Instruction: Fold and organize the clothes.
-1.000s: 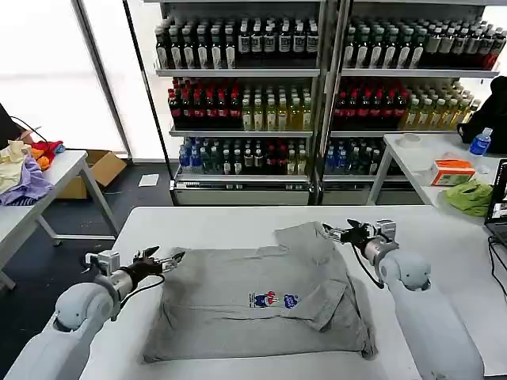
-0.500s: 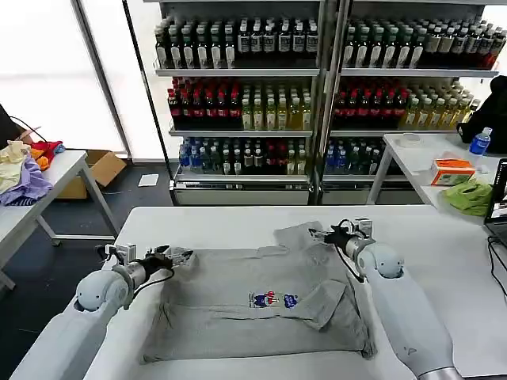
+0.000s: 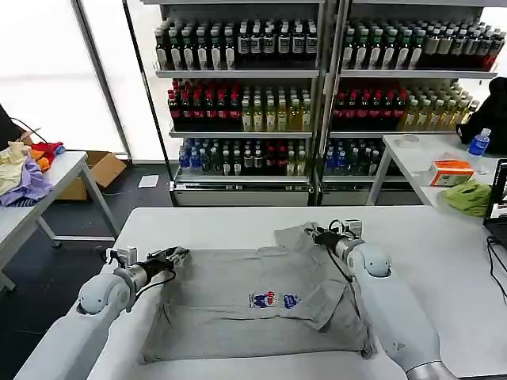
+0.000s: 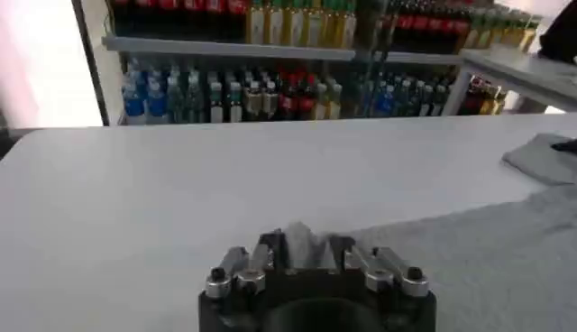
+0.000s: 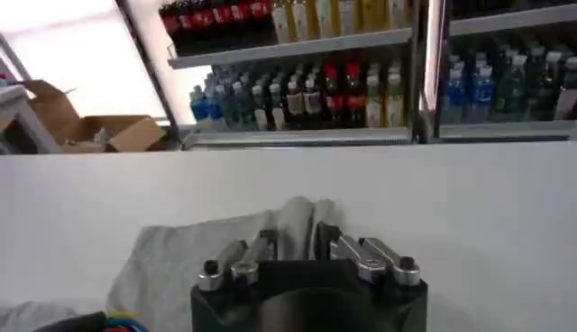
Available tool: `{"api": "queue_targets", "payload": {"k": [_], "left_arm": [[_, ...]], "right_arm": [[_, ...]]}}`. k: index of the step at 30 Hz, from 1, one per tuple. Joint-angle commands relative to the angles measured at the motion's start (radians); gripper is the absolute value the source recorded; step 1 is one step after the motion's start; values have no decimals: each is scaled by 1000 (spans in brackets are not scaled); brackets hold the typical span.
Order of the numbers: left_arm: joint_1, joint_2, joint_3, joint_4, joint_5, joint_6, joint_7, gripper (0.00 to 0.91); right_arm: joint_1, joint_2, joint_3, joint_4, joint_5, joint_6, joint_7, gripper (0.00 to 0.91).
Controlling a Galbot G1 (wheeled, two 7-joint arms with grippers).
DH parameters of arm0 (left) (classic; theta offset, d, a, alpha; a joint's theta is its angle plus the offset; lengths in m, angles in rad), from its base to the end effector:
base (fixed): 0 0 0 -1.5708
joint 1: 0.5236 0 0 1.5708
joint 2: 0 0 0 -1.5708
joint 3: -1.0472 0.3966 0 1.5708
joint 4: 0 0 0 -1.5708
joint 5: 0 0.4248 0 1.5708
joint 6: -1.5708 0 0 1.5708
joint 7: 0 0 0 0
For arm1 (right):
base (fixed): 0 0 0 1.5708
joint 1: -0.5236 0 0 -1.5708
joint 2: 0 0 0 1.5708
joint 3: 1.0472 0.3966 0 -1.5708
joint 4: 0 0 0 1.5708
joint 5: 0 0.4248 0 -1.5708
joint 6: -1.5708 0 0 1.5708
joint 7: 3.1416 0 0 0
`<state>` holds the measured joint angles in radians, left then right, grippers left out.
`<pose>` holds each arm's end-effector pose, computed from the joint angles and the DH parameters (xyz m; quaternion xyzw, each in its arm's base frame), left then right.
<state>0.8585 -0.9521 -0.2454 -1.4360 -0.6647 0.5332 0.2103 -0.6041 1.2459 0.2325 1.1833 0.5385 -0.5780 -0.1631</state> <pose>0.4795 0.1690 -0.3530 -0.1704 -0.9374 0.0194 0.3032 0.5822 -0.0709 -0.3480 0.1574 -0.9408 -0.0659 0.2929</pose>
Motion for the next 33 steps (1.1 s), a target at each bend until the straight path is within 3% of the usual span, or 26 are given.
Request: {"api": "queue_targets", "payload": {"k": [1, 7, 20, 28, 33], "left_arm": [[13, -4, 5, 10, -1, -9, 2, 10], [19, -3, -14, -49, -20, -20, -13, 10], [124, 50, -134, -285, -67, -14, -70, 10], [327, 88, -243, -462, -63, -10, -95, 10], [454, 84, -302, -544, -55, -1, -104, 10]], "right_arm": [[3, 8, -3, 4, 20, -2, 4, 0], [-20, -1, 20, 66, 90, -3, 38, 0], [-181, -87, 130, 462, 303, -5, 157, 0], [-435, -135, 219, 708, 391, -5, 226, 0], [-619, -138, 271, 876, 392, -5, 260, 0]]}}
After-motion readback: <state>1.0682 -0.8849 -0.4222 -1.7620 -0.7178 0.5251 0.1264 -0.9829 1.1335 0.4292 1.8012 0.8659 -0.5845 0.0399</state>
